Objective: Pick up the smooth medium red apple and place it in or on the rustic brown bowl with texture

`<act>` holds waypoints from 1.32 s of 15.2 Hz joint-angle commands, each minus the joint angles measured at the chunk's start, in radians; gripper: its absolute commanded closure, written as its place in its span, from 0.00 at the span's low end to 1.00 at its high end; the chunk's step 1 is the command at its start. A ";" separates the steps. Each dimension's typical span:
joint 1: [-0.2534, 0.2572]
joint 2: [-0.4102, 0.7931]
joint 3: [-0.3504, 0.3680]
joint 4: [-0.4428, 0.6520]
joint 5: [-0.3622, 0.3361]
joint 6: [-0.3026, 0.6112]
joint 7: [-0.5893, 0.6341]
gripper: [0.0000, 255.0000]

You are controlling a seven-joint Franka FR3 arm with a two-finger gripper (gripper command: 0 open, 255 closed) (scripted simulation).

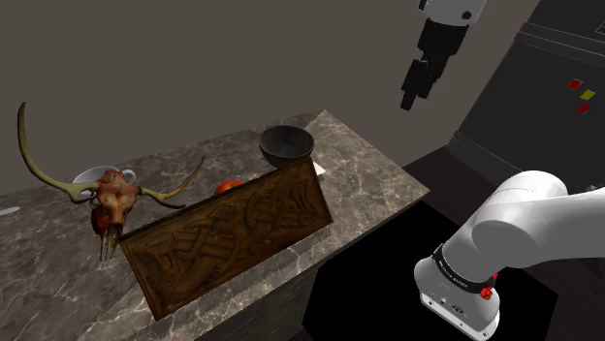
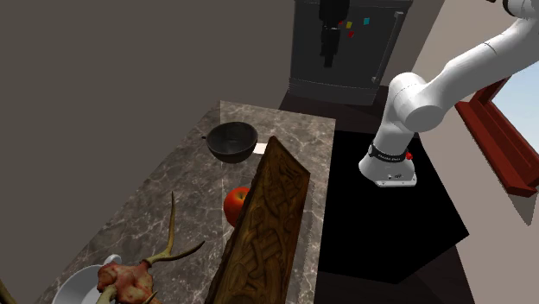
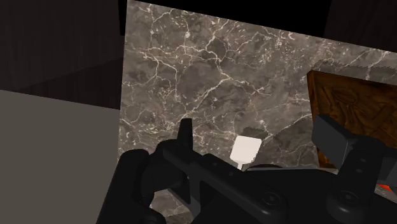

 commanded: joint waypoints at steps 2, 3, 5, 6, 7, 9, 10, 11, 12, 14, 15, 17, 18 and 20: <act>0.006 0.007 0.022 -0.008 0.016 0.017 0.027 0.00; 0.012 0.015 0.044 -0.014 0.031 0.034 0.054 0.00; 0.024 0.036 0.087 -0.024 0.061 0.069 0.107 0.00; 0.029 0.049 0.109 -0.026 0.076 0.088 0.133 0.00; 0.034 0.063 0.131 -0.028 0.090 0.106 0.159 0.00; 0.044 0.096 0.175 -0.026 0.115 0.144 0.210 0.00; 0.049 0.115 0.196 -0.023 0.126 0.164 0.236 0.00; 0.053 0.135 0.218 -0.019 0.136 0.183 0.262 0.00; 0.057 0.156 0.240 -0.013 0.146 0.202 0.288 0.00; 0.063 0.202 0.283 0.002 0.162 0.241 0.339 0.00; 0.064 0.227 0.305 0.012 0.168 0.260 0.365 0.00; 0.067 0.280 0.348 0.035 0.175 0.297 0.418 0.00; 0.067 0.309 0.370 0.049 0.176 0.315 0.445 0.00; 0.067 0.369 0.412 0.080 0.174 0.350 0.500 0.00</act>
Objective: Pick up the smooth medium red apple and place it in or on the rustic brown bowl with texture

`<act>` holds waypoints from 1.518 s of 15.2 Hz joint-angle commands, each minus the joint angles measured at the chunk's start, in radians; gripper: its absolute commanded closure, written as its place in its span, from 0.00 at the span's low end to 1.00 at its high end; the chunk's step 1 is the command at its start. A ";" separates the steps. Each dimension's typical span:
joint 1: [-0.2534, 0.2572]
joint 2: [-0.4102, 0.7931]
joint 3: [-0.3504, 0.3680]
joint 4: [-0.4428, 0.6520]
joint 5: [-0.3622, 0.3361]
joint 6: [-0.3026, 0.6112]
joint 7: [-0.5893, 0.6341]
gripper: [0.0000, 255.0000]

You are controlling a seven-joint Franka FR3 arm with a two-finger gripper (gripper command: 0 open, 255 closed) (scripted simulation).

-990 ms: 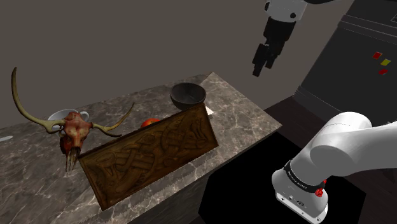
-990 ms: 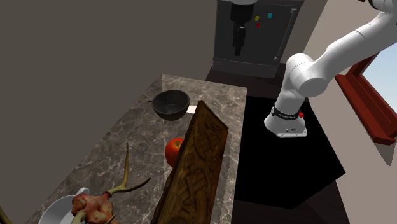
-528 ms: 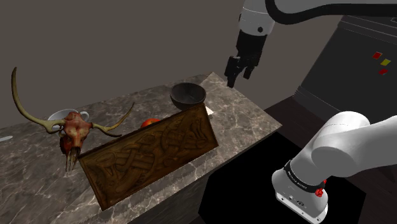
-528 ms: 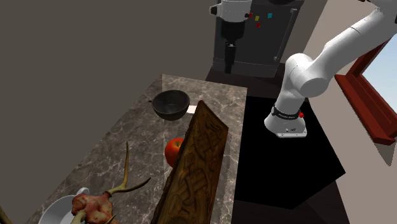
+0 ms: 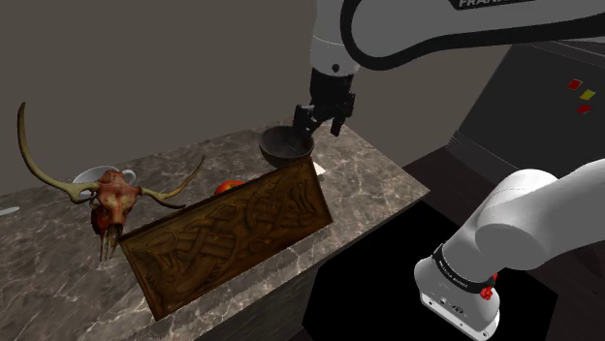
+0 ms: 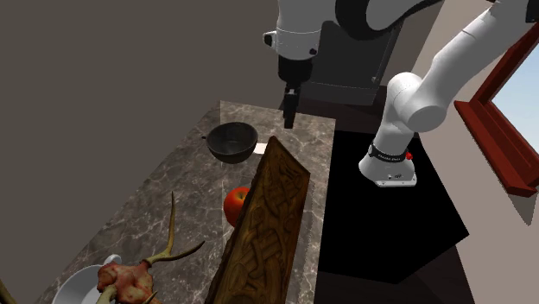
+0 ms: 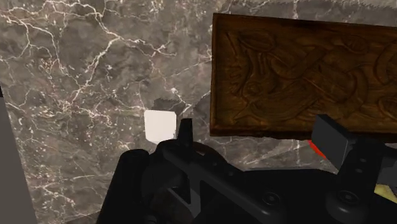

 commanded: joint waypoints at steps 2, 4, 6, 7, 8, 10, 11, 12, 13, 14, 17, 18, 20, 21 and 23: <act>-0.002 0.098 0.066 0.055 -0.011 0.053 0.089 0.00; -0.006 0.166 0.107 0.097 -0.030 0.083 0.149 0.00; -0.009 0.240 0.147 0.144 -0.059 0.109 0.213 0.00; -0.009 0.278 0.166 0.170 -0.077 0.121 0.246 0.00; -0.009 0.318 0.184 0.197 -0.098 0.131 0.280 0.00; -0.005 0.401 0.216 0.256 -0.147 0.147 0.351 0.00; 0.000 0.445 0.229 0.287 -0.176 0.152 0.388 0.00; 0.007 0.489 0.240 0.321 -0.205 0.156 0.424 0.00; 0.016 0.534 0.249 0.356 -0.237 0.157 0.461 0.00; 0.029 0.580 0.255 0.393 -0.269 0.157 0.496 0.00; 0.052 0.643 0.254 0.435 -0.313 0.165 0.542 0.00; 0.053 0.648 0.253 0.426 -0.316 0.177 0.544 0.00; 0.055 0.658 0.251 0.411 -0.324 0.201 0.550 0.00; 0.056 0.664 0.250 0.403 -0.329 0.213 0.553 0.00; 0.058 0.679 0.247 0.385 -0.341 0.244 0.561 0.00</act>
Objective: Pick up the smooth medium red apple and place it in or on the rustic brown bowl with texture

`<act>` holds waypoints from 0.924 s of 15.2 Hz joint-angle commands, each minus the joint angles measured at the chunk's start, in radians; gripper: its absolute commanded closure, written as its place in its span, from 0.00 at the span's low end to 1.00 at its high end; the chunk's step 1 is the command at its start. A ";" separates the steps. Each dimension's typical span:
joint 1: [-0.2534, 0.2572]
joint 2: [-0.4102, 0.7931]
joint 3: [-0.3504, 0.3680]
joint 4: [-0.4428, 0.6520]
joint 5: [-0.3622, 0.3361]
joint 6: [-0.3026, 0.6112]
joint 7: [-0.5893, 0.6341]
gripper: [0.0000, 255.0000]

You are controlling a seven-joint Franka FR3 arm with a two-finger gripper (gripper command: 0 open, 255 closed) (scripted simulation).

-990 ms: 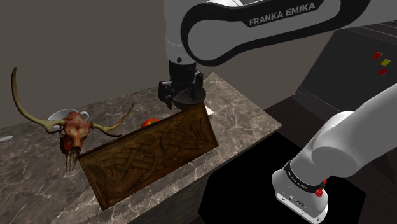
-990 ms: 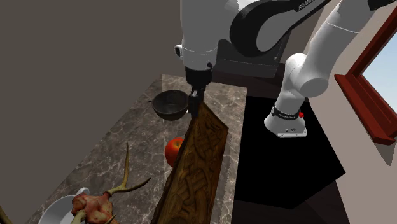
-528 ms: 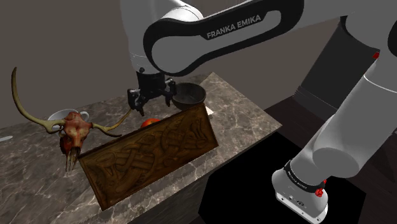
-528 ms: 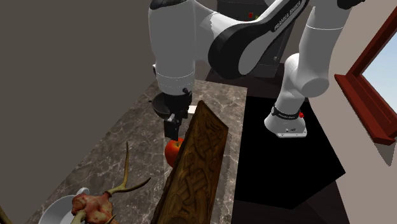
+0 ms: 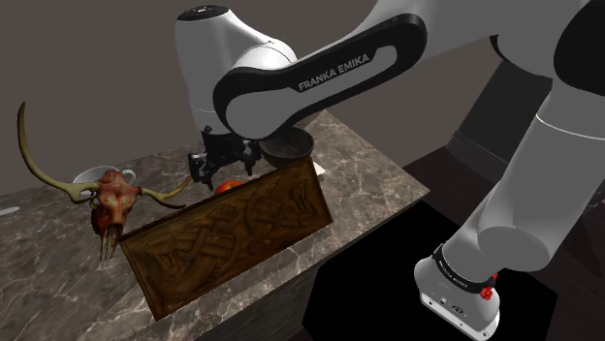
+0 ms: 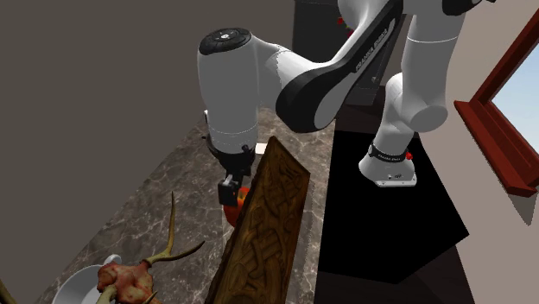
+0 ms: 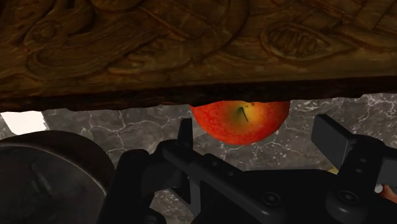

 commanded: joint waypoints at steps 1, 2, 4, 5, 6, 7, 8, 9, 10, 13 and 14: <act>0.000 0.008 -0.002 -0.011 -0.007 0.018 0.003 0.00; 0.000 0.008 -0.002 -0.011 -0.007 0.018 0.003 0.00; 0.000 0.008 -0.002 -0.011 -0.007 0.018 0.003 0.00; 0.000 0.008 -0.002 -0.011 -0.007 0.018 0.003 0.00; 0.000 0.008 -0.002 -0.011 -0.007 0.018 0.003 0.00; 0.000 0.008 -0.002 -0.011 -0.007 0.018 0.003 0.00; 0.000 0.008 -0.002 -0.011 -0.007 0.018 0.003 0.00; 0.000 0.008 -0.002 -0.011 -0.007 0.018 0.003 1.00; 0.000 0.008 -0.002 -0.011 -0.007 0.018 0.003 1.00; 0.000 0.008 -0.002 -0.011 -0.007 0.018 0.003 1.00; 0.000 0.008 -0.002 -0.011 -0.007 0.018 0.003 1.00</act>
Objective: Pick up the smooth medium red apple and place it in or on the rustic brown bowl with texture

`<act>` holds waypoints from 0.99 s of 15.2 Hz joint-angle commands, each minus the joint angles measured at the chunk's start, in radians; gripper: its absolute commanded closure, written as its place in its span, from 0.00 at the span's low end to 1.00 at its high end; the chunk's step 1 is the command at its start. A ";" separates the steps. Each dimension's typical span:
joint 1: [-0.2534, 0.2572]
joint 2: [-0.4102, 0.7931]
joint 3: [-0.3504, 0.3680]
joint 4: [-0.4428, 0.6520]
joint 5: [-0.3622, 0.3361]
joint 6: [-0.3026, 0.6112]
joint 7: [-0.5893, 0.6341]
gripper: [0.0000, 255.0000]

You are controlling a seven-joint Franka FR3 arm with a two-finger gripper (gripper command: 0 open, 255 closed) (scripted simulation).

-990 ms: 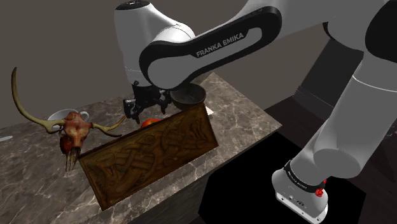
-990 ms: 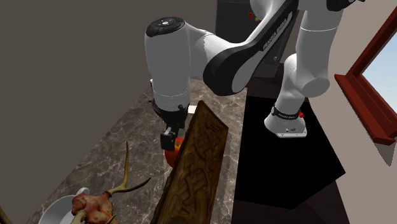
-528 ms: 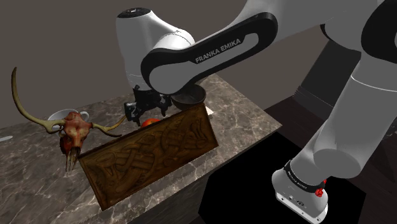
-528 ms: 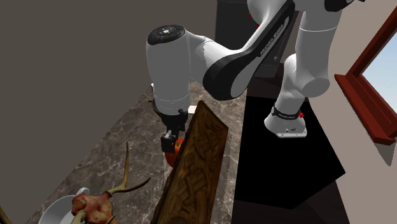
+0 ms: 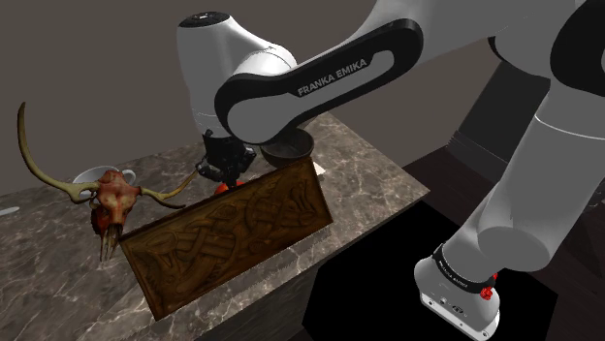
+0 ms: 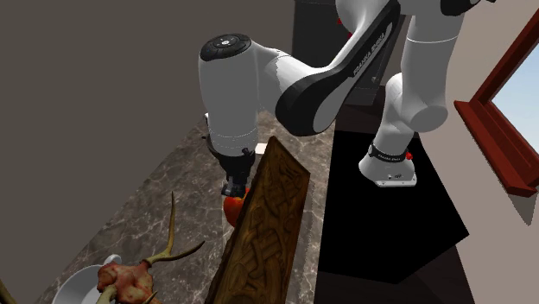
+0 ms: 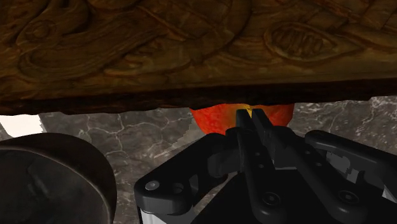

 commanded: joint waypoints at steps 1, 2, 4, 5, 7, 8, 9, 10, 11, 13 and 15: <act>0.000 0.000 0.000 0.000 0.000 0.000 0.000 1.00; 0.000 0.000 0.000 0.000 0.000 0.000 0.000 1.00; 0.000 0.000 0.000 0.000 0.000 0.000 0.000 1.00; -0.001 -0.006 0.001 0.007 0.005 -0.012 -0.003 1.00; -0.003 -0.016 0.003 0.023 0.013 -0.035 -0.010 1.00; -0.004 -0.021 0.004 0.031 0.017 -0.047 -0.013 1.00; -0.004 -0.026 0.005 0.040 0.021 -0.060 -0.016 1.00; -0.005 -0.030 0.006 0.048 0.025 -0.072 -0.018 1.00; -0.006 -0.034 0.007 0.057 0.028 -0.084 -0.021 1.00; -0.007 -0.042 0.008 0.076 0.035 -0.109 -0.026 1.00; -0.007 -0.049 0.009 0.095 0.040 -0.134 -0.030 1.00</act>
